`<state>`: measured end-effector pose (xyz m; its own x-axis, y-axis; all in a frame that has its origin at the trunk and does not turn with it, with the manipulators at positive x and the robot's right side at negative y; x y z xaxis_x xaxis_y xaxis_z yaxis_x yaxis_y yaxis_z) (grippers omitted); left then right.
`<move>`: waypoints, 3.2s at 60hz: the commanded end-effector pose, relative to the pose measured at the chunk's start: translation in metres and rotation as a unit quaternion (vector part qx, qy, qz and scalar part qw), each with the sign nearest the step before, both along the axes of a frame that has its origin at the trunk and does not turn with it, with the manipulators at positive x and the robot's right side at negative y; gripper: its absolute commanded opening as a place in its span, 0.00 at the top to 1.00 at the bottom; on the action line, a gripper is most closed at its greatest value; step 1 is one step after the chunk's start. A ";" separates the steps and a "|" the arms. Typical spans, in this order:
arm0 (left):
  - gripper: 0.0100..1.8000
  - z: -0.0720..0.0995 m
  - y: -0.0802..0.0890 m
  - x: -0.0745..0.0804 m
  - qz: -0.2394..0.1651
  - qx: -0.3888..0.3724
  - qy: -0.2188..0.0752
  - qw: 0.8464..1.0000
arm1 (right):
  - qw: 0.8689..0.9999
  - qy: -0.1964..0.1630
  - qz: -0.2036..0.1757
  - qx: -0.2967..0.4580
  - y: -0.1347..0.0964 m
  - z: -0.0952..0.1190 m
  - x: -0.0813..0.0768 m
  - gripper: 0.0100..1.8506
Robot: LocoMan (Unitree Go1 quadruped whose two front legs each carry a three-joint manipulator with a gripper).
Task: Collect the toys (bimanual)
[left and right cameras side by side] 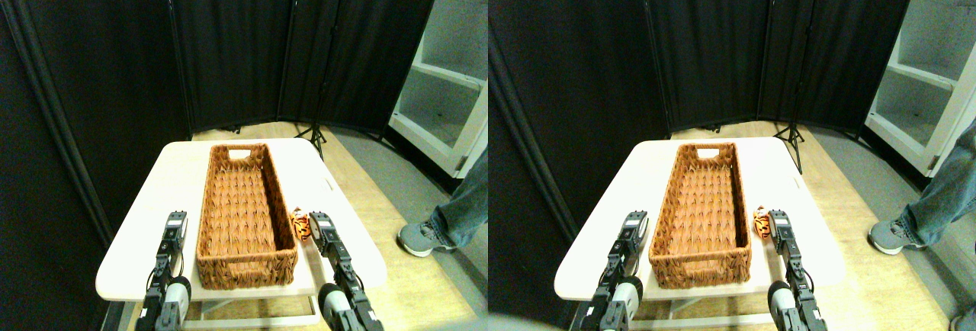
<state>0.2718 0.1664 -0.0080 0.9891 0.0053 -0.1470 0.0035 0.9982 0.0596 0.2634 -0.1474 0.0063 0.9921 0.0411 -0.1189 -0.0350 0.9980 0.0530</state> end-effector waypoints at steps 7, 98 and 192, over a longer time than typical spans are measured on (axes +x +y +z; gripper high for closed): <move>1.00 0.005 0.000 0.001 0.000 -0.002 -0.004 1.000 | 1.000 -0.014 0.002 -0.005 0.000 0.005 0.001 0.85; 0.94 0.019 0.005 0.012 -0.064 -0.037 -0.077 0.994 | 0.991 -0.065 0.026 0.110 -0.002 0.022 0.010 0.73; 0.88 0.023 0.006 0.015 -0.045 -0.021 -0.080 0.996 | 0.726 0.199 -0.026 0.657 0.021 0.004 0.036 0.38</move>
<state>0.2848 0.1722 0.0069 0.9953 -0.0944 -0.0220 0.0950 0.9952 0.0249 0.2967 -0.1271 0.0130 0.9020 0.3209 -0.2889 0.2781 0.0801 0.9572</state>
